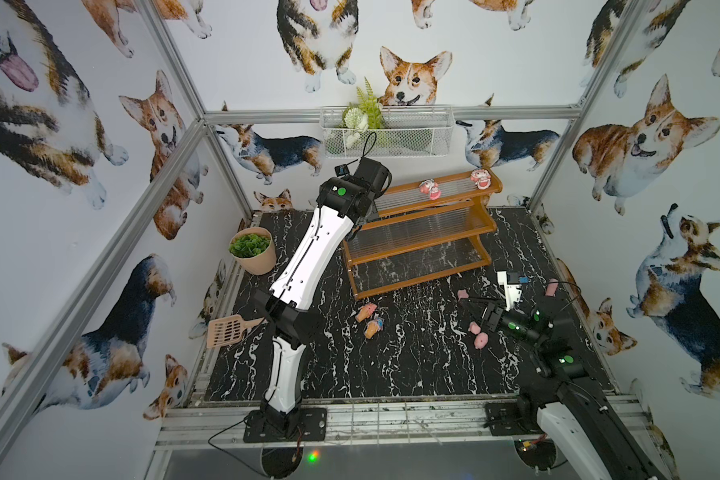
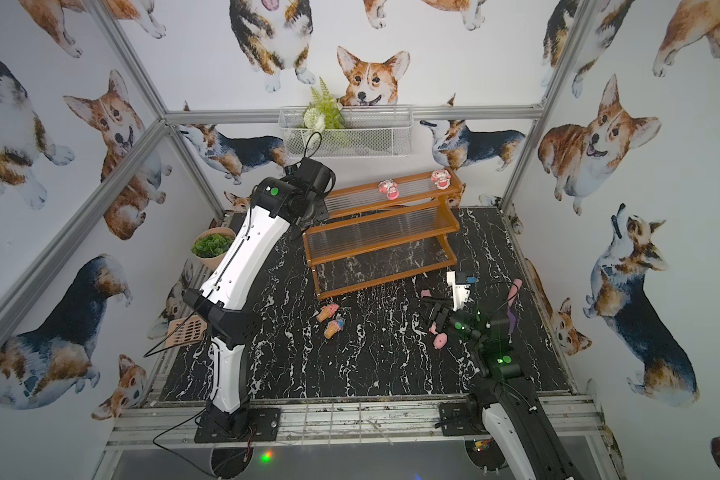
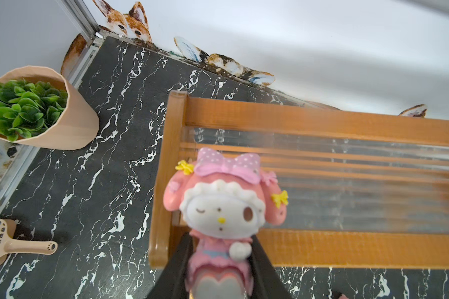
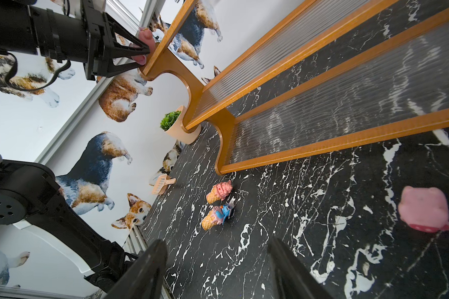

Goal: Organize plastic toys on shelves
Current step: Place the plastic toy on the shelf.

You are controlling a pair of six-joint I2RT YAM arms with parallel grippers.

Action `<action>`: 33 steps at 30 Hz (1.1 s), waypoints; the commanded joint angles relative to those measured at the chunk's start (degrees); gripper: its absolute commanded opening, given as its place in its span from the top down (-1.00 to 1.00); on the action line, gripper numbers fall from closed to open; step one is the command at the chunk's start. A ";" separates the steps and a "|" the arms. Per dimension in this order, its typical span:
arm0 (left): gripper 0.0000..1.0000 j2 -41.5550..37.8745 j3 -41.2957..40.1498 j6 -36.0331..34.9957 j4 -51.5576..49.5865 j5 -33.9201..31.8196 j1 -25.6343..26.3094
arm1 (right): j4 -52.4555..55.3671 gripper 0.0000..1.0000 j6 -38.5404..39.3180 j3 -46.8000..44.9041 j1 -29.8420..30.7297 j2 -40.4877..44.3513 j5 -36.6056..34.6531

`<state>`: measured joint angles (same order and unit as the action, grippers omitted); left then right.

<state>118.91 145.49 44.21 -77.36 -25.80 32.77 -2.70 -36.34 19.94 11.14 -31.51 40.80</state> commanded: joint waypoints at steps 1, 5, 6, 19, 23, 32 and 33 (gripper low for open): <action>0.44 1.41 1.68 1.30 0.71 1.87 -0.61 | -1.96 -0.35 -0.40 0.03 -0.06 0.08 0.78; 0.39 2.53 2.80 1.23 0.78 2.25 -0.79 | -1.88 -0.35 -0.23 -0.07 -0.06 -0.17 0.69; 0.35 2.57 2.79 1.11 0.79 2.40 -0.78 | -1.94 -0.35 -0.12 -0.03 -0.06 -0.30 0.71; -0.02 1.86 2.52 -0.44 0.93 3.40 -0.78 | -2.13 -0.34 0.13 -0.08 -0.02 -1.75 0.49; -0.18 0.18 2.27 -0.67 1.31 3.97 -0.57 | -2.05 -0.34 0.30 -0.08 -0.06 -1.82 0.40; -0.66 -10.38 -7.67 -2.78 9.25 7.15 1.96 | -1.48 -0.35 1.17 0.17 -0.06 -1.76 0.77; -0.66 -12.46 -10.04 -3.14 10.71 7.66 2.48 | -1.43 -0.35 1.35 0.20 -0.06 -1.49 0.79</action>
<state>111.18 140.05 42.94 -72.27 -20.34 34.30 -2.70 -36.07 19.88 11.14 -33.47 40.80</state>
